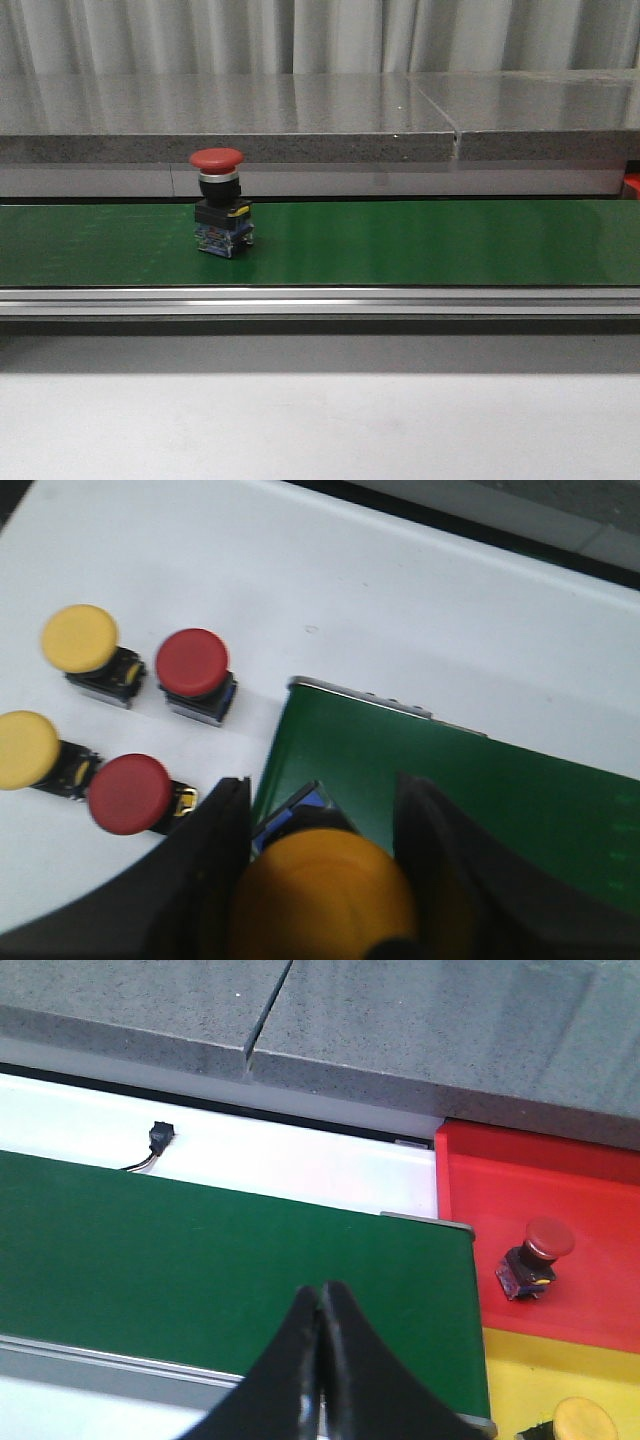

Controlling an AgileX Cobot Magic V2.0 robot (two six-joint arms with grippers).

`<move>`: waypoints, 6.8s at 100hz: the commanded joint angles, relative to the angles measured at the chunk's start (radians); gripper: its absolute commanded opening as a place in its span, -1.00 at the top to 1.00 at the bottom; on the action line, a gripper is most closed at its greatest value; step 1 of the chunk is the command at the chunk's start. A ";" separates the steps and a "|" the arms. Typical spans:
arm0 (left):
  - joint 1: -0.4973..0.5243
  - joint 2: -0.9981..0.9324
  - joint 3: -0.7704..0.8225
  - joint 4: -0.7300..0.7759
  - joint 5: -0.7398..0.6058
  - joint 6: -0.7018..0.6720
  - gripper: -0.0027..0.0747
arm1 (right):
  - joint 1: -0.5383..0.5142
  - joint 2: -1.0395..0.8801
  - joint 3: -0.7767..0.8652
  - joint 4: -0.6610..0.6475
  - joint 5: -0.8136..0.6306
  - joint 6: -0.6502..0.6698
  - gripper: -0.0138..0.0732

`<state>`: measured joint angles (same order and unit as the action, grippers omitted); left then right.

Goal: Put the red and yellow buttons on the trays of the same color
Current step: 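Place the yellow button onto the conveyor and open the left gripper, then move the right gripper above the red button on the conveyor and grasp it, then carry the red button into the red tray and open the right gripper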

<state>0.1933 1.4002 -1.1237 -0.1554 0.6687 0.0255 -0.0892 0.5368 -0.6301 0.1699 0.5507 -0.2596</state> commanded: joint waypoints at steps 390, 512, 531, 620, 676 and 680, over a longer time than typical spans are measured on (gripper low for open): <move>-0.199 -1.130 0.582 -0.075 -0.100 0.168 0.98 | 0.051 0.246 -0.092 0.061 0.041 -0.028 -0.77; -0.199 -1.130 0.582 -0.075 -0.100 0.168 0.98 | 0.151 0.956 -0.453 0.061 0.082 -0.045 0.25; -0.199 -1.130 0.582 -0.075 -0.100 0.168 0.98 | 0.078 0.956 -0.599 0.058 0.215 -0.045 0.36; -0.199 -1.130 0.582 -0.075 -0.100 0.168 0.98 | -0.303 1.473 -1.212 0.052 0.187 -0.049 0.36; -0.199 -1.130 0.582 -0.075 -0.100 0.168 0.98 | -0.303 1.643 -1.317 0.020 0.202 -0.049 0.35; -0.199 -1.130 0.582 -0.075 -0.100 0.168 0.98 | -0.303 1.643 -1.317 0.020 0.202 -0.049 0.30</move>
<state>-0.0005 0.2612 -0.5176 -0.2126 0.6370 0.1961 -0.3851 2.2483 -1.9099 0.1892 0.7882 -0.2994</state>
